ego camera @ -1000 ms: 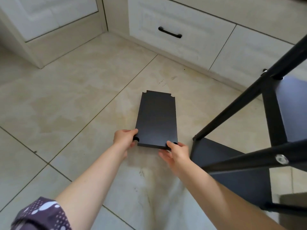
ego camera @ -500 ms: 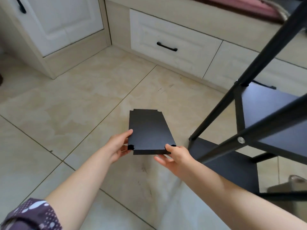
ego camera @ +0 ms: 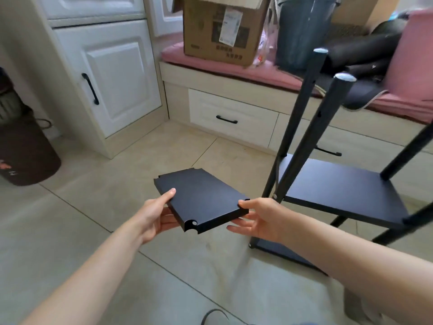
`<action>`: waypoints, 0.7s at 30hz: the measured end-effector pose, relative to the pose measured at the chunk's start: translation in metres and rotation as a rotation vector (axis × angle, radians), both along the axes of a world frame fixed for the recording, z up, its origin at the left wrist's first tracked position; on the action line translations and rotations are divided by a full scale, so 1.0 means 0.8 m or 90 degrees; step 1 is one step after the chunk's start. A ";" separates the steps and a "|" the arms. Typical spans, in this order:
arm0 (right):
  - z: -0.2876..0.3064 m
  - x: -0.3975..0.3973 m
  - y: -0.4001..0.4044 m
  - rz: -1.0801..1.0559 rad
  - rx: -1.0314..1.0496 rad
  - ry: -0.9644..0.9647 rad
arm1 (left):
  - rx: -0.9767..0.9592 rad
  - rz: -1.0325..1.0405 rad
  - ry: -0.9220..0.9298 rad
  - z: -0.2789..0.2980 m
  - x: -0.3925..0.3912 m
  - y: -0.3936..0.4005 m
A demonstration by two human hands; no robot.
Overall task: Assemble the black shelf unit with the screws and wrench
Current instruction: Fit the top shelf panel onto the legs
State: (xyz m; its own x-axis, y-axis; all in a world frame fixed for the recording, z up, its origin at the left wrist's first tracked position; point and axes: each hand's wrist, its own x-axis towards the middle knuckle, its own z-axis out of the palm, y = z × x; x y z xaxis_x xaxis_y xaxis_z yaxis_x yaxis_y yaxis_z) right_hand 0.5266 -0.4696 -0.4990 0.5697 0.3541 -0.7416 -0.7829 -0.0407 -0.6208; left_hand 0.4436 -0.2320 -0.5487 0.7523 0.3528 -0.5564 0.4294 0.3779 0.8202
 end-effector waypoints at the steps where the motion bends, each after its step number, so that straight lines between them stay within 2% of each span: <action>1: 0.017 -0.004 -0.008 0.004 0.010 -0.007 | 0.003 0.001 -0.016 0.016 -0.006 -0.004; 4: 0.060 -0.014 -0.035 0.009 0.028 -0.031 | -0.032 0.027 -0.066 0.060 -0.019 -0.018; 9: 0.124 -0.030 -0.081 -0.004 0.074 -0.092 | -0.073 0.001 -0.132 0.131 -0.038 -0.054; 21: 0.238 -0.068 -0.153 -0.066 0.215 -0.192 | -0.061 0.032 -0.291 0.273 -0.066 -0.156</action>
